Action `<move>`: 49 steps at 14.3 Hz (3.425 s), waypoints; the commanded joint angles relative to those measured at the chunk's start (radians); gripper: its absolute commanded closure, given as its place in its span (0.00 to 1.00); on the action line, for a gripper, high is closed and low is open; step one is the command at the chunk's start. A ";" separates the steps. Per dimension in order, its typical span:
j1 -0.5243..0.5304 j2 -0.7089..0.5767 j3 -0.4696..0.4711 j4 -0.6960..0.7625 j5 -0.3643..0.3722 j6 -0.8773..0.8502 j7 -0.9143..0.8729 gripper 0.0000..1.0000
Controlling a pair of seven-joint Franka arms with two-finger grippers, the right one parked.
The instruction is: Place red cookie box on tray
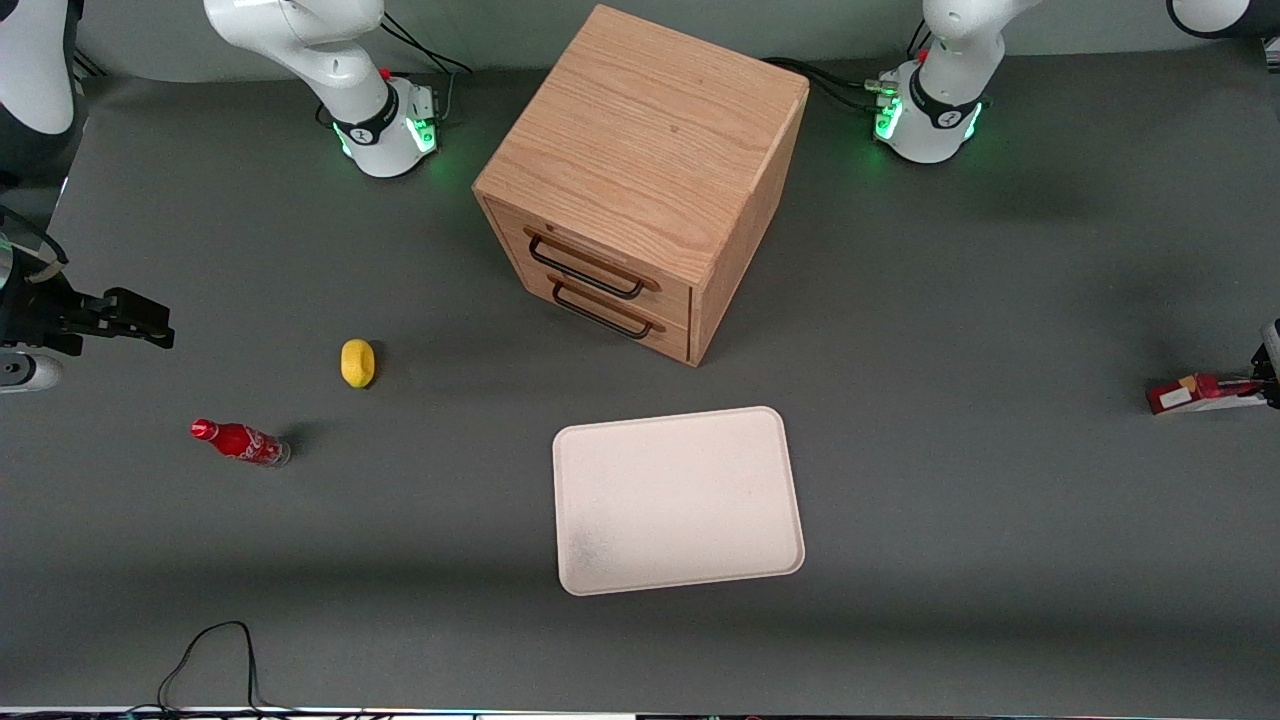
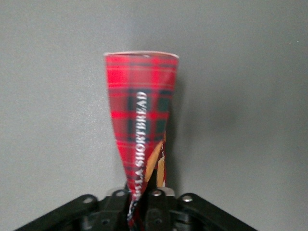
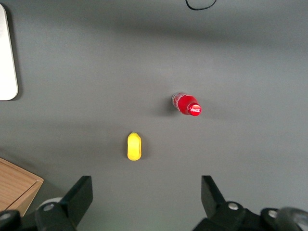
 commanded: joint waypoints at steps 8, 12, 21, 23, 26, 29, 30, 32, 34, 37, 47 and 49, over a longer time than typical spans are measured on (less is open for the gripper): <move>-0.016 -0.079 -0.002 0.092 -0.021 -0.183 -0.115 1.00; -0.079 -0.103 0.003 0.305 0.016 -0.461 -0.392 1.00; -0.287 -0.217 -0.003 0.427 0.034 -0.730 -1.383 1.00; -0.344 -0.240 -0.003 0.427 0.035 -0.742 -1.544 1.00; -0.442 -0.253 -0.005 0.423 0.035 -0.745 -1.792 1.00; -0.571 -0.247 -0.008 0.416 0.035 -0.745 -2.064 1.00; -0.614 -0.241 -0.008 0.417 0.033 -0.739 -2.142 1.00; -0.713 -0.196 -0.008 0.425 0.022 -0.725 -2.235 1.00; -0.789 -0.137 -0.011 0.440 0.018 -0.677 -2.334 1.00; -0.881 -0.053 -0.072 0.446 0.019 -0.531 -2.517 1.00; -0.930 0.207 -0.177 0.502 -0.008 -0.184 -2.741 1.00; -0.936 0.220 -0.177 0.500 -0.007 -0.158 -2.741 1.00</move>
